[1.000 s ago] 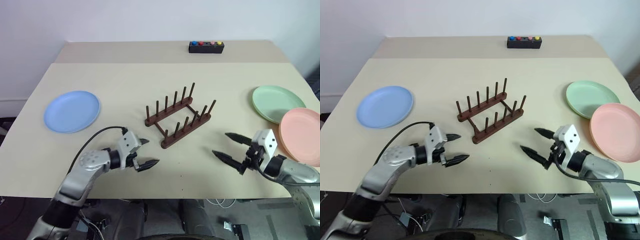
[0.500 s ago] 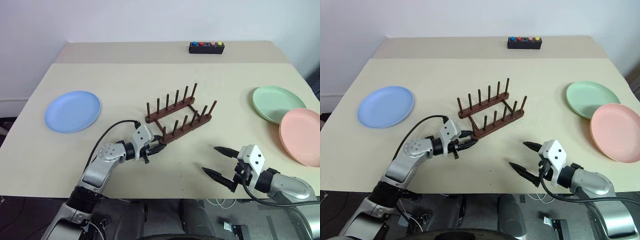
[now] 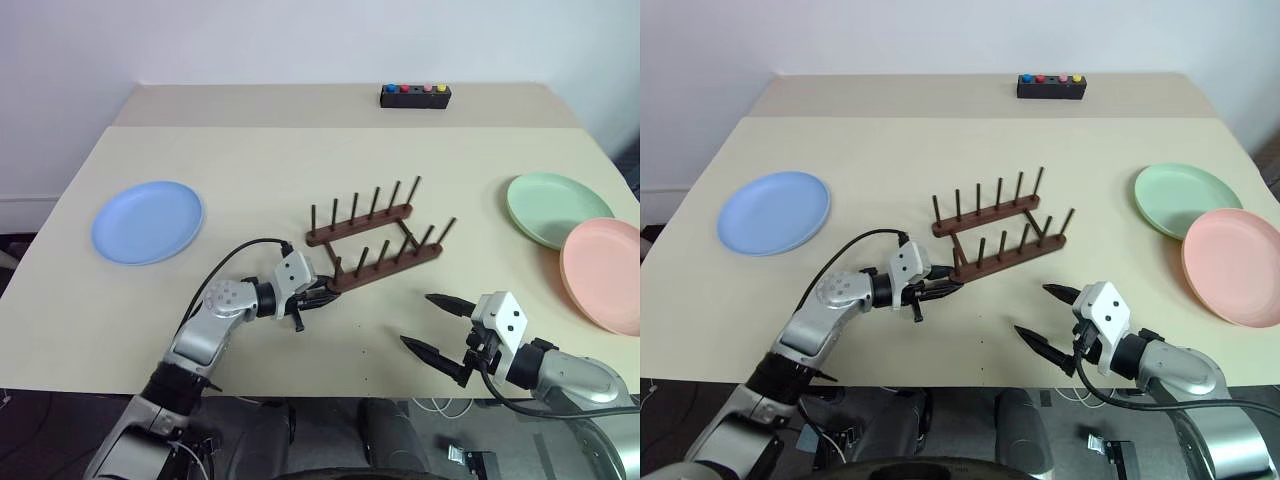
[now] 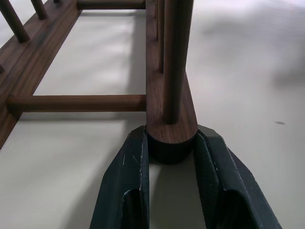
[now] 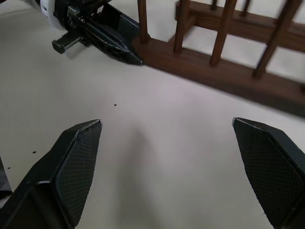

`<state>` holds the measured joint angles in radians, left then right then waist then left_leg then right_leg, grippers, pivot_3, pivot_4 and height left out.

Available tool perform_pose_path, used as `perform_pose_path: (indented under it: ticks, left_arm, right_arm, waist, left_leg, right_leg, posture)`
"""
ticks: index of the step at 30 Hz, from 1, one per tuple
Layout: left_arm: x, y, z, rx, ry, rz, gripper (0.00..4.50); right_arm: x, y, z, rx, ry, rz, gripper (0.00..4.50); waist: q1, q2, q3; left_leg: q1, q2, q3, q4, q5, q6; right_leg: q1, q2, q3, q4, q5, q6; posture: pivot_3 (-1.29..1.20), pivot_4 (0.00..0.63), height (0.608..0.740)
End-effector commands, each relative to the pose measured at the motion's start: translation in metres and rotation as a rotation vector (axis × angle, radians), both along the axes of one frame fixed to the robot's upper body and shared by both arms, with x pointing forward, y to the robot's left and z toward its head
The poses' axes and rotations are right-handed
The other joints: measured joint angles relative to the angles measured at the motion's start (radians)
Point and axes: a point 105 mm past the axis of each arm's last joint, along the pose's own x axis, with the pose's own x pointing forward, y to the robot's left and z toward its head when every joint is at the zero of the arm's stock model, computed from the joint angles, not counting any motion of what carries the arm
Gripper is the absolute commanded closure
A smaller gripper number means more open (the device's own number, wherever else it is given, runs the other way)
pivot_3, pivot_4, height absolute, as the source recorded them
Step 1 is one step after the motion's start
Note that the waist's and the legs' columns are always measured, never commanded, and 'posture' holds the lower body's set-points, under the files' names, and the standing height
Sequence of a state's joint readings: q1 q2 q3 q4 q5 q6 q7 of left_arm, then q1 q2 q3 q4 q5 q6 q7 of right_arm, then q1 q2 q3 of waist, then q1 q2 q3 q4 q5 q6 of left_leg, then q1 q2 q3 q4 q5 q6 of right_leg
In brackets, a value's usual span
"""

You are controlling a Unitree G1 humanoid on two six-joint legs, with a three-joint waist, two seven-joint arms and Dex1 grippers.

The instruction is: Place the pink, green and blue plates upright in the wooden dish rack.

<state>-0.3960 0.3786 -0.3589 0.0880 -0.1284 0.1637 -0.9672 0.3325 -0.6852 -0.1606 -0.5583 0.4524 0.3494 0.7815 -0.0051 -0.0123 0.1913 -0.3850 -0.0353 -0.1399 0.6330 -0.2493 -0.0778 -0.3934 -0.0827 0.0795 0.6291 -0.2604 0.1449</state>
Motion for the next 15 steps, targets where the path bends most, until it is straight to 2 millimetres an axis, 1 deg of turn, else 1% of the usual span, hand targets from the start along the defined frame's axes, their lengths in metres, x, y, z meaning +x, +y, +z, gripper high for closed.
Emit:
perform_pose_path:
  ticks: [1,5,7,10,15]
  left_arm:
    - [-0.003,-0.019,0.000,0.026,-0.005,-0.152,3.82]
    - [0.014,-0.028,0.005,0.033,-0.029,-0.173,3.82]
    - [0.019,-0.031,0.005,0.038,-0.042,-0.182,3.82]
    - [0.022,-0.032,0.005,0.030,-0.043,-0.192,3.82]
    - [0.024,-0.029,0.001,0.036,-0.042,-0.198,3.82]
  right_arm:
    - [-0.001,0.003,0.010,-0.012,-0.034,0.018,0.00]
    - [-0.003,0.004,0.015,-0.014,-0.042,0.000,0.00]
    - [-0.004,0.005,0.018,-0.014,-0.045,-0.009,0.00]
    - [-0.006,0.008,0.022,-0.013,-0.048,-0.023,0.00]
    - [-0.005,0.011,0.029,-0.014,-0.050,-0.037,0.00]
  waist:
    - [-0.001,0.000,0.000]
    - [-0.005,-0.001,0.000]
    - [-0.008,-0.001,0.001]
    - [-0.008,-0.001,0.001]
    - [-0.007,-0.001,0.001]
  left_leg:
    - [0.000,0.000,0.000,0.000,0.000,0.000]
    - [-0.001,0.000,0.000,0.000,0.000,0.000]
    - [-0.001,0.000,0.000,0.000,0.000,0.000]
    - [-0.002,0.000,0.000,-0.001,0.000,0.000]
    - [-0.002,0.000,0.000,0.000,0.000,0.000]
  right_leg:
    - [0.000,0.000,0.000,0.000,0.000,0.000]
    - [-0.001,0.000,0.000,0.000,0.000,0.001]
    - [-0.002,0.000,0.000,0.000,0.000,0.001]
    - [-0.002,0.000,0.000,0.000,0.000,0.001]
    - [-0.002,0.000,0.000,0.000,0.000,0.001]
  posture:
    - [0.00,0.150,0.740]
    - [0.00,0.150,0.740]
    - [0.00,0.150,0.740]
    - [0.00,0.150,0.740]
    - [0.00,0.150,0.740]
